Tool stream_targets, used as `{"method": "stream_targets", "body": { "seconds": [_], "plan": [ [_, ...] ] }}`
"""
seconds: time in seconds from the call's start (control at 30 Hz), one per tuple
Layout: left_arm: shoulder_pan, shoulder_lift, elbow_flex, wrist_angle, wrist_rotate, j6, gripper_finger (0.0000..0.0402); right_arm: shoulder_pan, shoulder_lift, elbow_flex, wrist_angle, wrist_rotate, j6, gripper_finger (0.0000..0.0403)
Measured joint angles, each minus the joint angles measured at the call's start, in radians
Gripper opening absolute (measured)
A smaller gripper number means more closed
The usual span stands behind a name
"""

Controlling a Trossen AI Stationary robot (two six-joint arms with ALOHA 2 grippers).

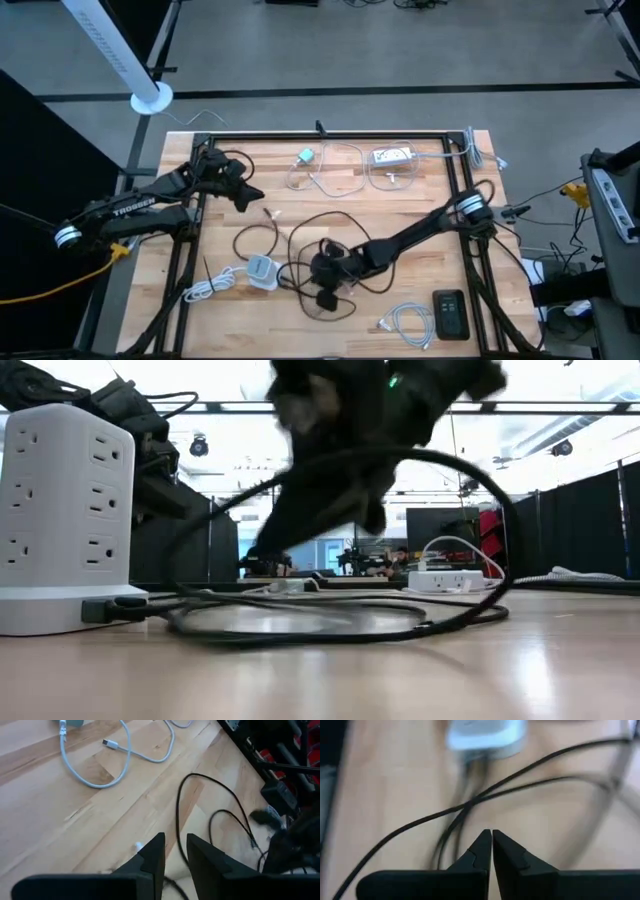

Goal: Plug in charger cables
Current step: Adjust the charger cables, then insert the light blue charger cable into the black outlet extension

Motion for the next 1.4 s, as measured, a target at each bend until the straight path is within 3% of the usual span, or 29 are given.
{"method": "stream_targets", "body": {
  "seconds": [0.13, 0.23, 0.4, 0.53, 0.7, 0.87, 0.97, 1.1, 1.4],
  "plan": [
    [0.0, 0.0, 0.0, -0.002, 0.018, 0.0, 0.0066, -0.006, -0.112, 0.0, -0.235, 0.173, -0.069, 0.0],
    [0.0, -0.001, 0.0, -0.002, 0.053, 0.0, 0.0066, -0.011, -0.214, -0.001, -0.404, 0.195, -0.099, 0.0],
    [-0.001, -0.004, 0.0, 0.0, 0.141, 0.024, 0.0066, 0.01, -0.383, 0.0, -0.674, 0.089, -0.119, 0.0],
    [-0.006, -0.009, 0.0, -0.001, 0.224, 0.076, 0.0066, 0.07, -0.459, 0.01, -0.769, -0.057, -0.14, 0.0005],
    [-0.026, -0.025, 0.0, 0.003, 0.356, 0.135, 0.0066, 0.192, -0.413, 0.027, -0.803, -0.174, -0.026, 0.0067],
    [-0.032, -0.034, 0.0, 0.006, 0.363, 0.136, 0.0066, 0.292, -0.315, 0.032, -0.745, -0.169, 0.0, 0.0154],
    [-0.032, -0.033, 0.0, 0.005, 0.356, 0.135, 0.0066, 0.331, -0.26, 0.032, -0.667, -0.17, -0.001, 0.0183],
    [-0.032, -0.033, 0.0, 0.006, 0.329, 0.132, 0.0066, 0.341, -0.191, 0.032, -0.641, -0.174, -0.034, 0.019],
    [-0.032, -0.034, 0.0, 0.006, 0.327, 0.118, 0.0066, 0.335, -0.053, 0.031, -0.649, -0.257, -0.177, 0.0162]
  ]
}}
